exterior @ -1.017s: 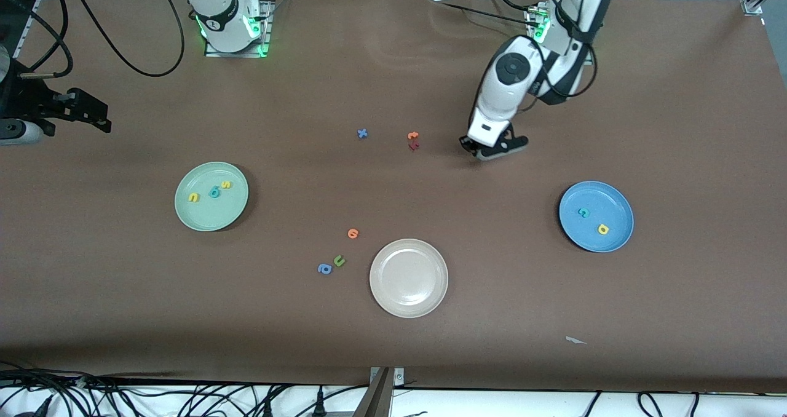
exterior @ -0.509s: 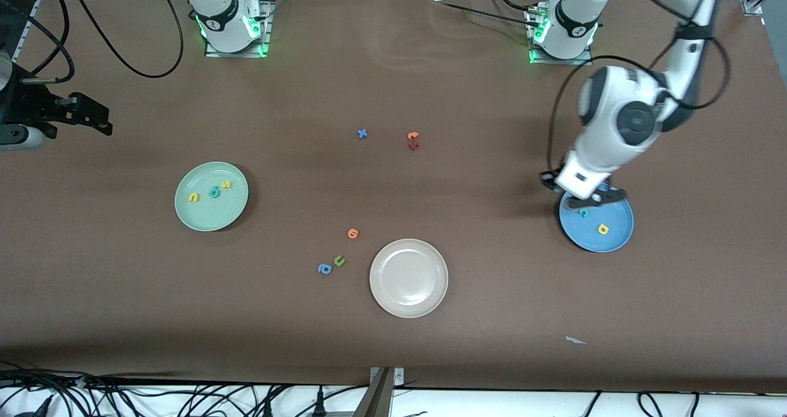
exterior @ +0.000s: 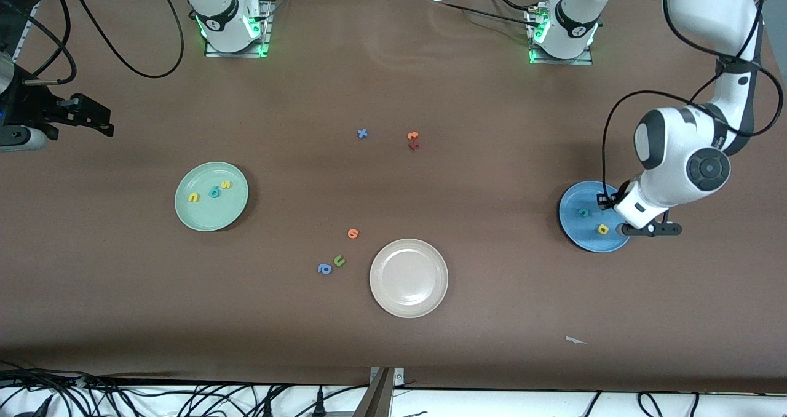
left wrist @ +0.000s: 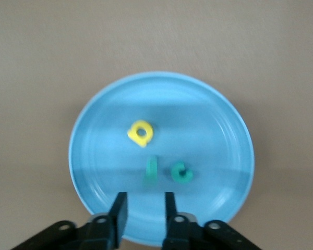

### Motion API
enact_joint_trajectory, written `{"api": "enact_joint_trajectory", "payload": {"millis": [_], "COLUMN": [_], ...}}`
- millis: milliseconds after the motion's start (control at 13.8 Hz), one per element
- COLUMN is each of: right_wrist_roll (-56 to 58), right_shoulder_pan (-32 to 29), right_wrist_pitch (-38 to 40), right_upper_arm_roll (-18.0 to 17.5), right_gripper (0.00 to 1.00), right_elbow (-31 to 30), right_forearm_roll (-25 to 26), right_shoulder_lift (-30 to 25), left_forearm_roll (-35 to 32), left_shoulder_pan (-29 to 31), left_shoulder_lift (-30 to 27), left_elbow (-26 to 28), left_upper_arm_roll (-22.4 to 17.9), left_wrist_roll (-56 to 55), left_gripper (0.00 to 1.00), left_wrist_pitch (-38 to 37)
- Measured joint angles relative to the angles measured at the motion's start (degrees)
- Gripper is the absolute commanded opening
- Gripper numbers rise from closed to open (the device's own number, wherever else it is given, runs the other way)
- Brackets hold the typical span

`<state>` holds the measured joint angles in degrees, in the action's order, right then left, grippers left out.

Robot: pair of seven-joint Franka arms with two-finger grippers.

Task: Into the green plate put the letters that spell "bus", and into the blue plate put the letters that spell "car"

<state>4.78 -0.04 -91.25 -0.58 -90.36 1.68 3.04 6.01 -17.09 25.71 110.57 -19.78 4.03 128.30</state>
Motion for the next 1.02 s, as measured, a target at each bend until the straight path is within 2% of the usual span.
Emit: {"api": "enact_joint_trajectory", "payload": {"millis": [145,363,581,799,1017], "right_wrist_roll": [0.00,0.00,0.00,-0.04,-0.09], "right_shoulder_pan": [-0.07,-0.53,-0.64,-0.64,-0.64], "right_wrist_pitch": [-0.27,-0.29,-0.31,-0.31,-0.31], "right_upper_arm_roll": [0.12,0.51,0.67,0.60,0.64], "right_gripper": [1.00,1.00,1.00,1.00,1.00], "right_elbow": [0.00,0.00,0.13,0.28,0.32], "right_forearm_roll": [0.00,0.00,0.00,-0.02,-0.02], "right_shoulder_lift": [0.02,0.17,0.17,0.15,0.14], "left_forearm_roll": [0.01,0.01,0.01,-0.51,-2.19], "left_shoulder_pan": [-0.01,0.12,1.06,4.47,5.52], "left_shoulder_lift": [-0.19,-5.68,-13.29,-16.06,-16.55], "left_elbow": [-3.03,-5.07,-6.84,-15.26,-20.68], "left_upper_arm_roll": [0.41,0.86,2.49,6.88,7.91], "left_wrist_roll": [-0.04,-0.07,0.00,0.00,0.00], "left_gripper": [1.00,1.00,1.00,1.00,1.00], "left_wrist_pitch": [-0.08,-3.60,-16.66,-31.56,-36.98]}}
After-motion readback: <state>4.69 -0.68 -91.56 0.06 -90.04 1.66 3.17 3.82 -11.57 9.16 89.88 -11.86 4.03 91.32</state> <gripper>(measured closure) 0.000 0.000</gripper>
